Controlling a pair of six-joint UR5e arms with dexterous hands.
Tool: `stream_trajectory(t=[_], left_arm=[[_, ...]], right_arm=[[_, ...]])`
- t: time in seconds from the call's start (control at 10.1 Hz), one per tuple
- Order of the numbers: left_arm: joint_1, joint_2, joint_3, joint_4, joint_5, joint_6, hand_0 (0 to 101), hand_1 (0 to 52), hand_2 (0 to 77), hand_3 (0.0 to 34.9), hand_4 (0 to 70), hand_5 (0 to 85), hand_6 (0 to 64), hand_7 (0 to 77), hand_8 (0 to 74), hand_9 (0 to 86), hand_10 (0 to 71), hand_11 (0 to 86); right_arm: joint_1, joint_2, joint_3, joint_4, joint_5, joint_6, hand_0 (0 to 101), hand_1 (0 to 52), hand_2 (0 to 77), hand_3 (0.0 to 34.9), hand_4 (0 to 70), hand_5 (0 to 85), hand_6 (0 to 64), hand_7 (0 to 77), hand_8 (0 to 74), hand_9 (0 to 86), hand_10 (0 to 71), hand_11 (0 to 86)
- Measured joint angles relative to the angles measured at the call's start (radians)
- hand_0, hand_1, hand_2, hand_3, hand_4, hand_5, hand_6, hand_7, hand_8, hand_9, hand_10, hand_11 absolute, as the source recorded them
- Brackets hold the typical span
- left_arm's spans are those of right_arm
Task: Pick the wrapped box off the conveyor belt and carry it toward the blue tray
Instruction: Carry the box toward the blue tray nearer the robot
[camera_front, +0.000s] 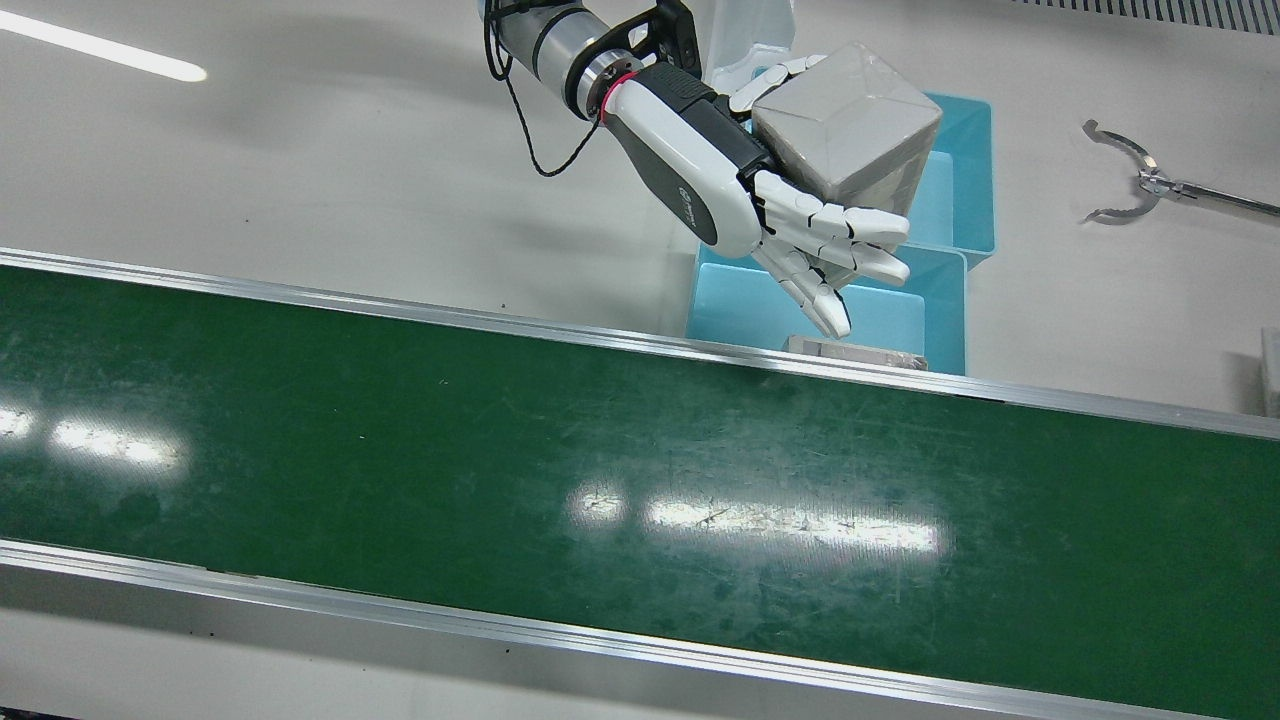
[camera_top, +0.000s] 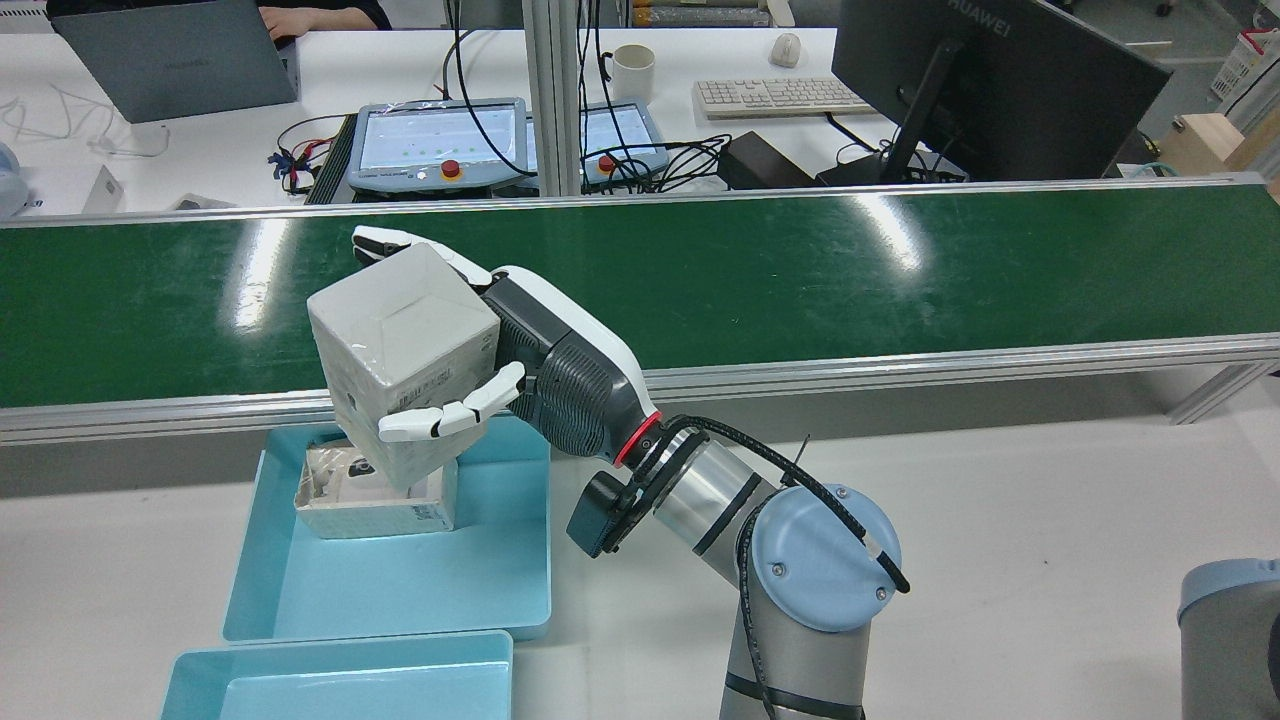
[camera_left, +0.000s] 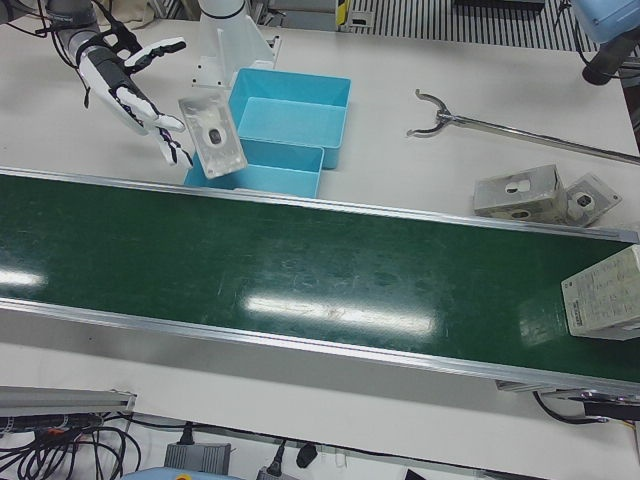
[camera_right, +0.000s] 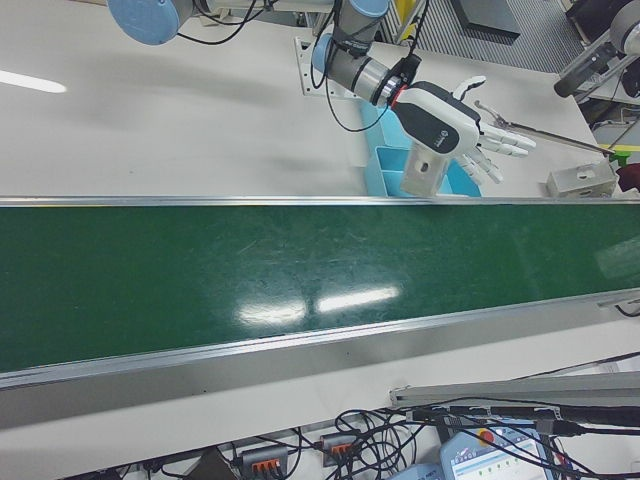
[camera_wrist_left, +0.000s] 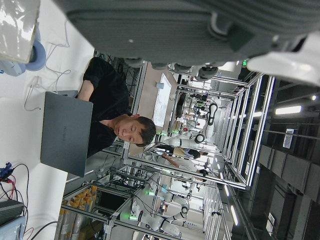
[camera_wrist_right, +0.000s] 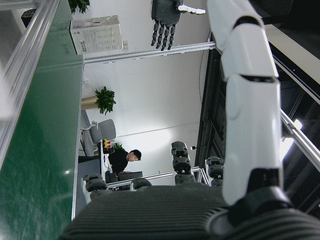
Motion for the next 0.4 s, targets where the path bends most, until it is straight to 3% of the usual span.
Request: stream_trajectory(t=[0.3, 0.4], left_arm=[[0.000, 0.000, 0.000, 0.000, 0.000, 0.000, 0, 0.0, 1.1, 0.0, 0.0, 1.1, 0.0, 0.0, 0.0, 0.0, 0.5, 0.0], [0.000, 0.000, 0.000, 0.000, 0.000, 0.000, 0, 0.0, 1.1, 0.0, 0.0, 1.1, 0.0, 0.0, 0.0, 0.0, 0.0, 0.0]], right_arm=[[0.000, -0.003, 0.000, 0.000, 0.000, 0.001, 50, 16.9, 18.5, 23.6, 4.9, 4.9, 4.4, 7.1, 0.0, 1.6, 2.7, 5.4], [0.000, -0.004, 0.000, 0.000, 0.000, 0.002, 49, 16.9, 19.1, 21.1, 6.0, 6.5, 4.9, 8.2, 0.0, 1.6, 2.7, 5.4]])
